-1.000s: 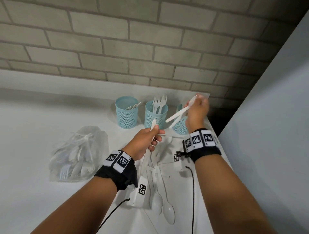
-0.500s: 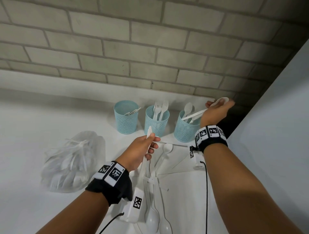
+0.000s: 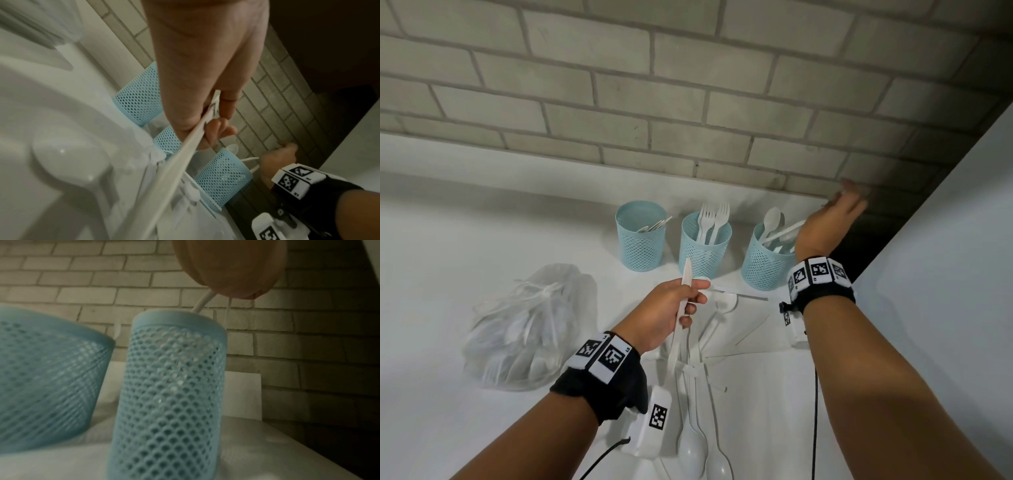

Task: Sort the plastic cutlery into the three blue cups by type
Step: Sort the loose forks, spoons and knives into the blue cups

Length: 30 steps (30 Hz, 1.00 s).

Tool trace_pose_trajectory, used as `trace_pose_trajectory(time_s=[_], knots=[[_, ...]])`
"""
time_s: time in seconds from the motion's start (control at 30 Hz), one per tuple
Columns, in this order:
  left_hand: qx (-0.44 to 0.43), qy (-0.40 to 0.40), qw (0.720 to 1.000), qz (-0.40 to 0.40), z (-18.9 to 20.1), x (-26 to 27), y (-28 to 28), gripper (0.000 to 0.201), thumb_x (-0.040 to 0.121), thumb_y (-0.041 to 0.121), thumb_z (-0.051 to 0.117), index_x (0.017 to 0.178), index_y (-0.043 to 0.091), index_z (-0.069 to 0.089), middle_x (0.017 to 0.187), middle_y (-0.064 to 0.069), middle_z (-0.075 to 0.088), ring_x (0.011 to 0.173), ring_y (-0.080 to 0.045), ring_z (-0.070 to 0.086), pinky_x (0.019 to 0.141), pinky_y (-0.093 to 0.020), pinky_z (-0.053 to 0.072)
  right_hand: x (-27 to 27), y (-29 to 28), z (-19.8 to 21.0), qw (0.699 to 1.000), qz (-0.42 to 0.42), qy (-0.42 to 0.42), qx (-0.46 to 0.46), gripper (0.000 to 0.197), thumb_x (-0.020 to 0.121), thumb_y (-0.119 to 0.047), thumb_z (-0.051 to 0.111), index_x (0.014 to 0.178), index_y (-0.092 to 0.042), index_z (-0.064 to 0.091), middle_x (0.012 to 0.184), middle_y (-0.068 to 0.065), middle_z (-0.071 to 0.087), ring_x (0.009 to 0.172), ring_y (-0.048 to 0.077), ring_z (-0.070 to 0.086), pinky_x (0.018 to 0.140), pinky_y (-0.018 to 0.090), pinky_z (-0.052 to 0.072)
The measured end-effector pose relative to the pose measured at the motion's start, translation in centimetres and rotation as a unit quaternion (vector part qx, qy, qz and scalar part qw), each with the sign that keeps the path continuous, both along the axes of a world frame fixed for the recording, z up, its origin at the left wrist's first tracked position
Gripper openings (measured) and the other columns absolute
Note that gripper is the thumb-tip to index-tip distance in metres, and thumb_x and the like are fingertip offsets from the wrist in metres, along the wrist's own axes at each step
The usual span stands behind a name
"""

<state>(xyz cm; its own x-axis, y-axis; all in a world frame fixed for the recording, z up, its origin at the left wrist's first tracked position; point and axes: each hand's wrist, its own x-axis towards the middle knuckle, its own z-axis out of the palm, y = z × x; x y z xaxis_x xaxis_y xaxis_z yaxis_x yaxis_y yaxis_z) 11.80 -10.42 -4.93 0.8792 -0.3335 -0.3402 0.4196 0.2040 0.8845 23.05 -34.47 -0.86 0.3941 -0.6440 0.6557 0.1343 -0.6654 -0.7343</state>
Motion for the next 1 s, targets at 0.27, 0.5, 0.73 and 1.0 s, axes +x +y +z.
trace_pose_trajectory(time_s=[0.27, 0.5, 0.73, 1.0], knots=[[-0.068, 0.01, 0.998, -0.008, 0.3, -0.2, 0.3, 0.042, 0.087, -0.012, 0.026, 0.108, 0.005, 0.058, 0.08, -0.005, 0.057, 0.062, -0.011, 0.044, 0.055, -0.021, 0.035, 0.2, 2.1, -2.7, 0.989, 0.013, 0.076, -0.123, 0.021, 0.086, -0.002, 0.049, 0.102, 0.0, 0.063, 0.108, 0.024, 0.058, 0.099, 0.037, 0.059, 0.086, 0.041, 0.046], [-0.156, -0.003, 0.988, -0.014, 0.5, -0.2, 1.3, 0.032, 0.097, -0.003, 0.036, 0.128, -0.001, 0.043, 0.107, -0.015, 0.065, 0.079, -0.013, 0.07, 0.074, -0.02, 0.055, -2.4, 7.5, 2.4, 0.967, 0.251, 0.018, -0.044, 0.015, 0.086, -0.006, 0.052, 0.098, -0.008, 0.061, 0.091, 0.005, 0.061, 0.079, 0.016, 0.057, 0.071, 0.022, 0.042], [-0.111, -0.031, 0.993, -0.03, 0.6, -0.5, 1.9, 0.026, 0.095, 0.002, 0.045, 0.119, 0.001, 0.054, 0.095, -0.007, 0.073, 0.085, -0.012, 0.071, 0.077, -0.018, 0.056, -6.3, 11.1, 2.8, 0.663, 0.587, 0.461, -0.048, 0.024, 0.086, -0.022, 0.065, 0.109, -0.015, 0.064, 0.099, -0.002, 0.067, 0.084, 0.002, 0.062, 0.076, 0.013, 0.047], [-0.096, -0.047, 0.994, 0.009, 1.0, -0.9, 2.4, 0.019, 0.095, 0.008, 0.046, 0.11, 0.007, 0.059, 0.087, -0.003, 0.075, 0.075, -0.006, 0.068, 0.068, -0.014, 0.053, -6.8, 12.8, 1.0, 0.678, 0.626, 0.374, 0.093, 0.013, 0.087, 0.0, 0.06, 0.091, -0.012, 0.063, 0.072, -0.005, 0.073, 0.071, 0.006, 0.07, 0.065, 0.018, 0.055]])
